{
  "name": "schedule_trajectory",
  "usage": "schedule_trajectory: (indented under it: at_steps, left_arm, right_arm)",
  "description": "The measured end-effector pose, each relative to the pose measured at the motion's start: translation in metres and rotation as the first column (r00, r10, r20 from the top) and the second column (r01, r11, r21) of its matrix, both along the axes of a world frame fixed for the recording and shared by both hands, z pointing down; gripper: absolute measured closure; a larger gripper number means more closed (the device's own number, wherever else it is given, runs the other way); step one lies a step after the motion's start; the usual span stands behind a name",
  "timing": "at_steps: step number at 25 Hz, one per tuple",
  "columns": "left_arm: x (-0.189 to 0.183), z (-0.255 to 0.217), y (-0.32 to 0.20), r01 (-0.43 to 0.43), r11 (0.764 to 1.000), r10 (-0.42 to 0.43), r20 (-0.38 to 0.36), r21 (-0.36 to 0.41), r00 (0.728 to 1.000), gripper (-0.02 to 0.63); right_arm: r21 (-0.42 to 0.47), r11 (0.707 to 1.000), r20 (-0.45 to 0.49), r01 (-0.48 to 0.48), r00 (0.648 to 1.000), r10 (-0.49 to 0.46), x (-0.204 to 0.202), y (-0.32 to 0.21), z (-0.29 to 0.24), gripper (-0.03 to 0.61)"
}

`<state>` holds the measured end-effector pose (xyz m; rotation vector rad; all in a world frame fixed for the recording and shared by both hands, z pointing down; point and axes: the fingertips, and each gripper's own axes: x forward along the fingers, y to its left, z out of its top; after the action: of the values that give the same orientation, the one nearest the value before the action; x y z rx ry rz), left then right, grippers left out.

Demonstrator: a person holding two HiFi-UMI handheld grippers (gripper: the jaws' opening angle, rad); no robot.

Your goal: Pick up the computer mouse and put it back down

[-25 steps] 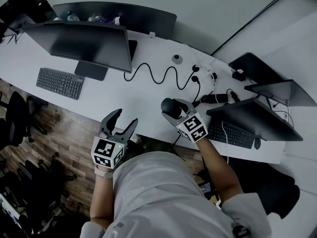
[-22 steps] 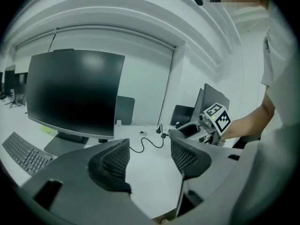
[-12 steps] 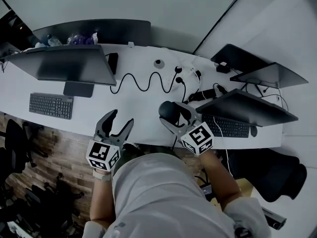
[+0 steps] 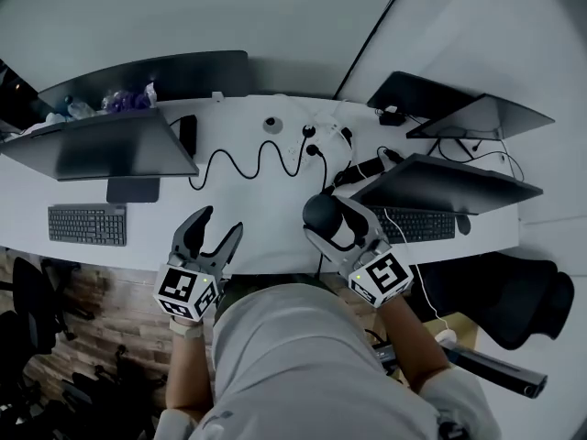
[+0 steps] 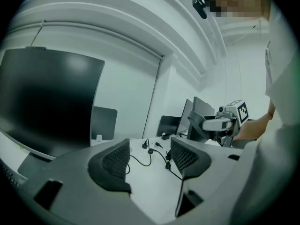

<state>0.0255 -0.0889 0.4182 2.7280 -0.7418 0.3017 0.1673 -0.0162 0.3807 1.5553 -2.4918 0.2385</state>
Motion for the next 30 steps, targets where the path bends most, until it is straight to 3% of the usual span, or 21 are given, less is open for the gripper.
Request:
schedule_trajectory:
  at_steps: [16,30]
  left_arm:
    - [0.004,-0.011,-0.003,-0.058,0.998,0.058,-0.036,0.015,0.998,0.342]
    - [-0.028,0.002,-0.013,-0.024,1.0,0.024,-0.033,-0.013,0.999,0.342]
  right_arm:
    - [0.035,0.992,0.028,-0.119,0.993,0.118,0.012,0.022,-0.005,0.284]
    - [-0.003,0.997,0.016,-0.075,0.997,0.075,-0.016,-0.007,0.007,0.284]
